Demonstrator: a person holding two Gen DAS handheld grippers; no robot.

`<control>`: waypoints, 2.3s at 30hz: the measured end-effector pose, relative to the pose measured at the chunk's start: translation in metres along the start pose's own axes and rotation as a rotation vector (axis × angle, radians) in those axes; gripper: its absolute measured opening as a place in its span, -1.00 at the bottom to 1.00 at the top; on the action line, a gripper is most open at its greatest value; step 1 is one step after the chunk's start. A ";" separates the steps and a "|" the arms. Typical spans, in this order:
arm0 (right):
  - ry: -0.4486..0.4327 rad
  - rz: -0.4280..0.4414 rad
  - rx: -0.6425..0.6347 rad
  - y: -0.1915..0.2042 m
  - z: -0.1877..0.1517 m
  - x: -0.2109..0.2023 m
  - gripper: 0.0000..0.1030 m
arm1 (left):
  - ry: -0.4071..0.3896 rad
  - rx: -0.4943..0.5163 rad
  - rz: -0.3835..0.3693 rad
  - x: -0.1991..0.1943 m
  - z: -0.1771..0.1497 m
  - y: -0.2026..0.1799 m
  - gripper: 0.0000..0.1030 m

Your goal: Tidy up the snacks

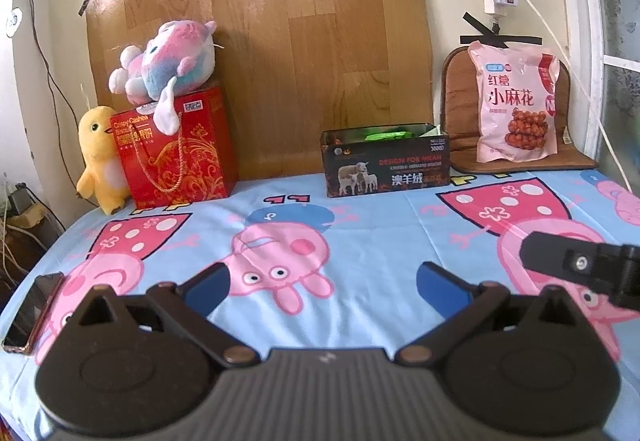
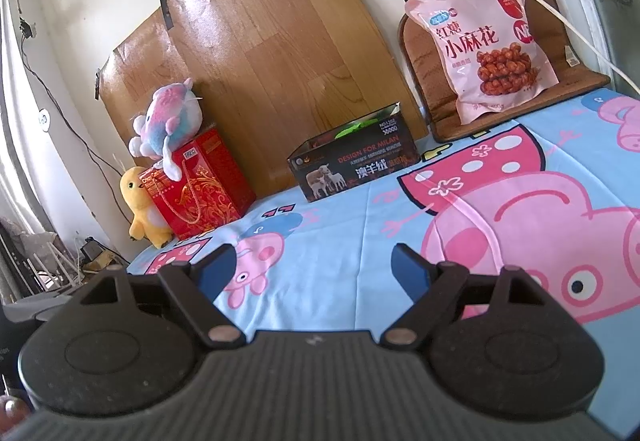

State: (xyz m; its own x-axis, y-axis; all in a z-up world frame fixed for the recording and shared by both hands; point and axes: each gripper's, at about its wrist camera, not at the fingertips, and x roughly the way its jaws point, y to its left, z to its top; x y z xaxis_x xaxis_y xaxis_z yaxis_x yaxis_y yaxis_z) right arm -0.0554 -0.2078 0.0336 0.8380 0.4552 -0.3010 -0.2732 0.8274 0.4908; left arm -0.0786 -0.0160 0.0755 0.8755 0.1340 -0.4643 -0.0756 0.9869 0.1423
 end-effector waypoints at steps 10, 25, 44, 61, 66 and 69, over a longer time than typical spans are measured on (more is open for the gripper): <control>-0.039 -0.039 -0.044 0.002 0.002 -0.004 0.73 | -0.043 0.036 0.102 0.011 0.003 -0.002 1.00; -0.234 -0.248 -0.263 -0.036 0.015 0.052 0.84 | -0.070 0.065 0.114 0.098 0.011 -0.040 1.00; -0.139 -0.255 -0.128 -0.068 0.020 0.081 0.86 | -0.088 0.042 0.117 0.124 -0.005 -0.046 1.00; -0.203 -0.307 -0.314 -0.040 0.013 0.077 0.94 | -0.097 -0.067 0.044 0.119 -0.007 -0.028 1.00; -0.216 -0.316 -0.367 -0.034 0.011 0.077 0.98 | -0.096 -0.089 0.026 0.119 -0.007 -0.025 1.00; -0.219 -0.322 -0.366 -0.035 0.011 0.076 1.00 | -0.100 -0.097 0.017 0.118 -0.008 -0.023 1.00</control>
State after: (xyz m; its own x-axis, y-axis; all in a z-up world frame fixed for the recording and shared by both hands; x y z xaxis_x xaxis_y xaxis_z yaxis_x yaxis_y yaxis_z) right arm 0.0233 -0.2053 0.0029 0.9749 0.1125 -0.1924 -0.1001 0.9923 0.0730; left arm 0.0228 -0.0225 0.0104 0.9164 0.1465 -0.3726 -0.1329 0.9892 0.0619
